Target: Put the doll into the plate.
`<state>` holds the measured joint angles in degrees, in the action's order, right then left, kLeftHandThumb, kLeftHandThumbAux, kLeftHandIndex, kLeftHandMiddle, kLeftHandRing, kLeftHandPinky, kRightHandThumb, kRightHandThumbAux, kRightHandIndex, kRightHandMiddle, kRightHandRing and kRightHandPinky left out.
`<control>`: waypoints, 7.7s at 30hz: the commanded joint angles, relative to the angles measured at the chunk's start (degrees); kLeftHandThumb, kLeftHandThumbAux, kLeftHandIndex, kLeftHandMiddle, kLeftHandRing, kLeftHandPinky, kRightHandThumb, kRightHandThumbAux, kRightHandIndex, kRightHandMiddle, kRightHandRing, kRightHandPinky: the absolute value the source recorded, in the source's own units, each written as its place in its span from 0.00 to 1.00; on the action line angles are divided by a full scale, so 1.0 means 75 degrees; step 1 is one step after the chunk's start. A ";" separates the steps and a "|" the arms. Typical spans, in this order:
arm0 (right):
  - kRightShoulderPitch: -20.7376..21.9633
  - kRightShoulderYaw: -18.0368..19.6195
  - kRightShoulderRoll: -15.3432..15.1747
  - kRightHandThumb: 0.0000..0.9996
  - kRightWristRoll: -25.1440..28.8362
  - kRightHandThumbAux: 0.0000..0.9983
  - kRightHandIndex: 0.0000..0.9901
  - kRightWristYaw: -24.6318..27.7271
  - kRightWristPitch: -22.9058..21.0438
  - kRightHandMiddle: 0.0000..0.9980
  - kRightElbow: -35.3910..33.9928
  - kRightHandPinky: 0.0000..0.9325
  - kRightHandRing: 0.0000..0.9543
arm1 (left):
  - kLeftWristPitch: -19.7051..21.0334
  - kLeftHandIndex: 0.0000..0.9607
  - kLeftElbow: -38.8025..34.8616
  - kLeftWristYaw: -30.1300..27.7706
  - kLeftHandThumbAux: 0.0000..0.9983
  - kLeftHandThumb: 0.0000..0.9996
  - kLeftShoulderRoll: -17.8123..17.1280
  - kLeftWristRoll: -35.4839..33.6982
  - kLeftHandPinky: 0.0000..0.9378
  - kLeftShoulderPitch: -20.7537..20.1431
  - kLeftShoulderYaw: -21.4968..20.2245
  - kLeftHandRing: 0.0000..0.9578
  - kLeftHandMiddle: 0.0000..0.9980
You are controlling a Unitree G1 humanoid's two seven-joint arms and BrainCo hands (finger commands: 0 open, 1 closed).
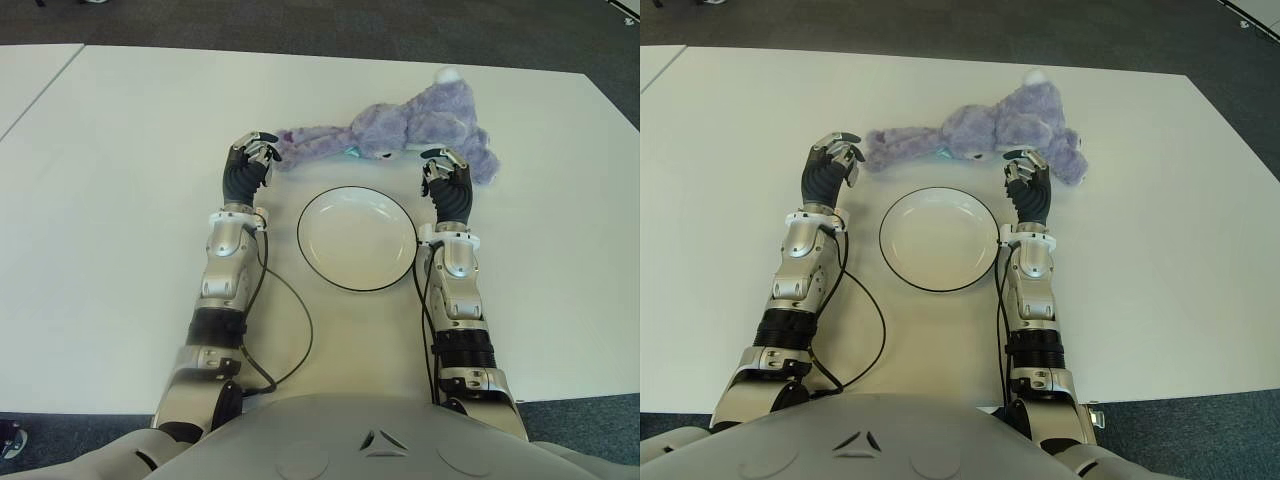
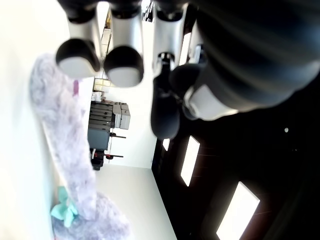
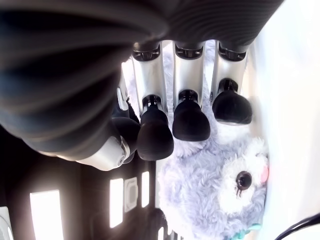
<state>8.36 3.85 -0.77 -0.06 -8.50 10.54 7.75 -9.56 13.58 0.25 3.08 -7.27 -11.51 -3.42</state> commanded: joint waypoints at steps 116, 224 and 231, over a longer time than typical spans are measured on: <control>0.1186 -0.1365 -0.4675 0.57 -0.6883 0.54 0.21 0.0993 -0.2329 0.32 -0.2058 0.36 0.35 | -0.0308 0.46 0.1051 -0.0050 0.71 0.71 0.0430 -0.0207 0.95 0.0620 0.0023 0.93 0.89; 0.5147 -0.2968 -0.6068 0.50 -0.6746 0.18 0.00 0.0117 0.0060 0.00 0.3468 0.00 0.00 | -0.0291 0.46 0.1099 -0.0157 0.70 0.71 0.0273 -0.0281 0.93 0.0656 -0.0164 0.93 0.89; 0.5013 -0.3498 -0.6321 0.49 -0.7975 0.17 0.00 -0.1100 -0.0156 0.00 0.3361 0.00 0.00 | -0.0319 0.46 0.1106 -0.0171 0.71 0.71 0.0271 -0.0270 0.94 0.0658 -0.0162 0.93 0.89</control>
<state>47.27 -20.26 -47.08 -56.22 -13.45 10.01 33.21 -11.93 18.06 -0.60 3.69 -9.14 -13.54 -4.50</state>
